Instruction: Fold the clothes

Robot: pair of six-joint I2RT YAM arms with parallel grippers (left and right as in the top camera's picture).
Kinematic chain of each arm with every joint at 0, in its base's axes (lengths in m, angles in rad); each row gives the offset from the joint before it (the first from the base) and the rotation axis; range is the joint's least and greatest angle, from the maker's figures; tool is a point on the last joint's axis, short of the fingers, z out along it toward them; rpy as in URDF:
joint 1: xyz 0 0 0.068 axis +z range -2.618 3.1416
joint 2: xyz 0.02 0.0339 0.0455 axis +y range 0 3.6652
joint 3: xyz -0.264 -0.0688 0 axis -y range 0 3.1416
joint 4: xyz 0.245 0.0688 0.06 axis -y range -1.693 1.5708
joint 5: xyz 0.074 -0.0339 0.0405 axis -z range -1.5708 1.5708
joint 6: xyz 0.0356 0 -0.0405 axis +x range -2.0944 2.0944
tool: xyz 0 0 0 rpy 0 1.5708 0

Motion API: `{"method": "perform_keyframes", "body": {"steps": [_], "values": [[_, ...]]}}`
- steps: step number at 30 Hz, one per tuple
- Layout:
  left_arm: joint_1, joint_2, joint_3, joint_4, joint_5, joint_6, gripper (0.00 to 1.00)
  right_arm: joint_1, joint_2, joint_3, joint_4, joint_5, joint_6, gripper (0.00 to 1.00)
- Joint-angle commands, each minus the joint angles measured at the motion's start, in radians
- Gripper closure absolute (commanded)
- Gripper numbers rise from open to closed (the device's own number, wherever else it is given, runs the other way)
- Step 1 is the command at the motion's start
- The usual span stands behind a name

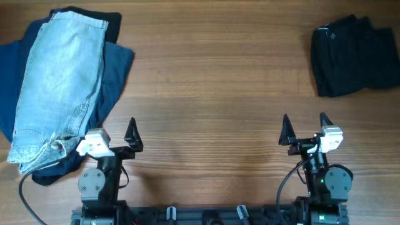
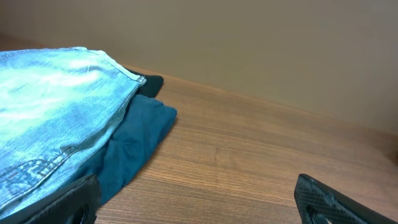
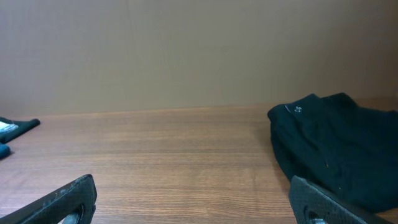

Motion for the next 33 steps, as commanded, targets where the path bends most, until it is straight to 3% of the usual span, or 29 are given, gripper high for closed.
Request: {"method": "perform_keyframes", "body": {"steps": [1,8,15,22,26,33], "values": [[0.003,0.002,-0.008,0.004,0.009,0.023,0.0,0.0,0.004,-0.003,0.003,0.047,-0.042,0.0],[0.003,0.002,-0.008,0.004,0.008,0.023,0.0,0.0,0.004,-0.003,0.042,0.065,-0.061,0.0],[0.003,0.002,-0.008,0.034,0.098,0.019,0.0,0.0,0.004,-0.002,0.219,-0.068,0.138,0.0],[0.003,0.053,0.098,0.032,0.166,-0.041,0.0,0.0,0.03,0.094,0.252,-0.111,0.142,0.0],[0.003,0.161,0.215,-0.019,0.165,-0.036,0.0,0.0,0.136,0.198,0.224,-0.122,0.13,0.0],[0.003,0.49,0.502,-0.146,0.166,-0.037,0.0,0.0,0.528,0.477,0.207,-0.293,0.133,0.0]]}}
